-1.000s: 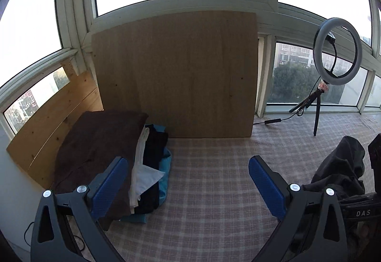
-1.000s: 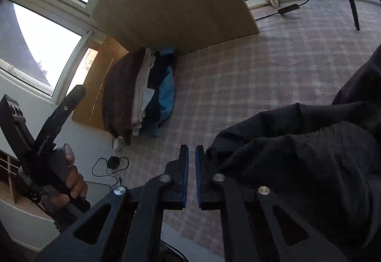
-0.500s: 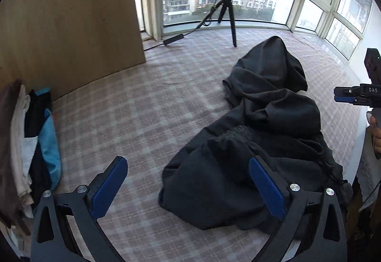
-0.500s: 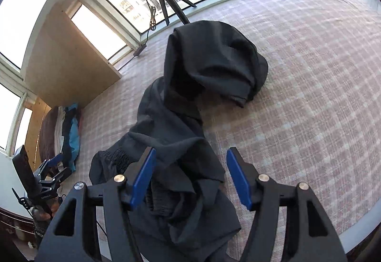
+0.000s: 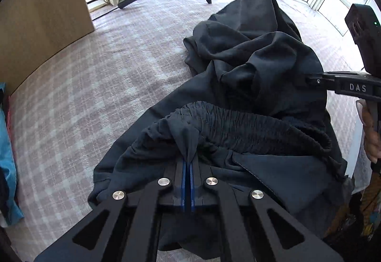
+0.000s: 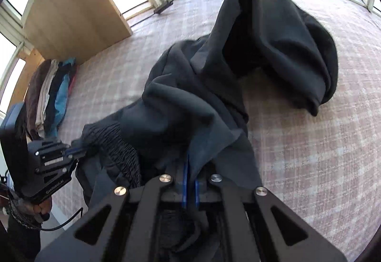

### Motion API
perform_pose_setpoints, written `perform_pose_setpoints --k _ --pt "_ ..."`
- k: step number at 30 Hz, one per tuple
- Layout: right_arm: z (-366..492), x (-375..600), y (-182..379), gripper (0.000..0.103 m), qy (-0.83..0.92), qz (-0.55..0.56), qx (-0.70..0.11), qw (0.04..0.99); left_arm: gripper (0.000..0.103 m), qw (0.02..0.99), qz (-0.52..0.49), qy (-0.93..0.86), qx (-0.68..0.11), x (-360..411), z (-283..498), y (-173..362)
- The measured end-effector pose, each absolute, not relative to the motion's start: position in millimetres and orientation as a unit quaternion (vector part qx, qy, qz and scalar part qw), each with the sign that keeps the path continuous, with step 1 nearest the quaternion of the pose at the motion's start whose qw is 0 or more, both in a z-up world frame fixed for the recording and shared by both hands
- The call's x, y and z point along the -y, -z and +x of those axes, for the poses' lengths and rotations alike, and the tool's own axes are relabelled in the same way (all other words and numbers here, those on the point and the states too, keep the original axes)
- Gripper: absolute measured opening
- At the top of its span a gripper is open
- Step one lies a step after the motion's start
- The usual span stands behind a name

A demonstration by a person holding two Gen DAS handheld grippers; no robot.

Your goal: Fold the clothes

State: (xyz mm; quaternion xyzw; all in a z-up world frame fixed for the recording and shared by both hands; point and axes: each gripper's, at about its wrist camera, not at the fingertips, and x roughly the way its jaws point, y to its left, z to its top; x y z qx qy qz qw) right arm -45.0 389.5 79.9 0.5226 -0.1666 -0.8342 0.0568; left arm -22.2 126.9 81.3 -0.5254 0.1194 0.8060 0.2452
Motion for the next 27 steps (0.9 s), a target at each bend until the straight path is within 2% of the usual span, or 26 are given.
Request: perform_pose_setpoints --k 5,9,11,13,16,19,22,25,27 --pt "-42 -403 -164 0.004 0.875 0.431 0.207 0.071 0.002 0.211 -0.487 -0.845 -0.060 -50 5 -137" --pt "-44 -361 -206 0.004 0.889 0.386 0.211 0.123 0.002 0.153 -0.467 -0.870 -0.029 24 44 -164" --pt "-58 -321 -200 0.004 0.881 0.401 0.199 0.150 0.005 0.108 -0.483 -0.868 -0.039 58 63 -154" --pt "-76 -277 -173 0.005 0.864 0.459 0.149 0.146 0.013 0.062 -0.524 -0.849 -0.036 91 74 -130" --pt "-79 -232 -106 0.005 0.805 0.577 0.045 0.129 0.011 0.020 -0.562 -0.827 -0.025 121 89 -110" --pt "-61 -228 -75 0.006 0.784 0.608 0.020 0.128 0.013 0.016 -0.543 -0.839 -0.026 127 93 -124" --pt "-49 -241 -84 0.009 0.806 0.582 0.029 0.101 0.025 0.049 -0.512 -0.857 -0.035 110 77 -146" --pt "-38 -243 -106 0.012 0.835 0.541 0.035 0.094 0.026 0.101 -0.505 -0.853 -0.089 68 48 -139" --pt "-30 -230 -123 0.025 0.843 0.517 0.040 0.143 0.028 0.133 -0.512 -0.841 -0.116 44 33 -126"
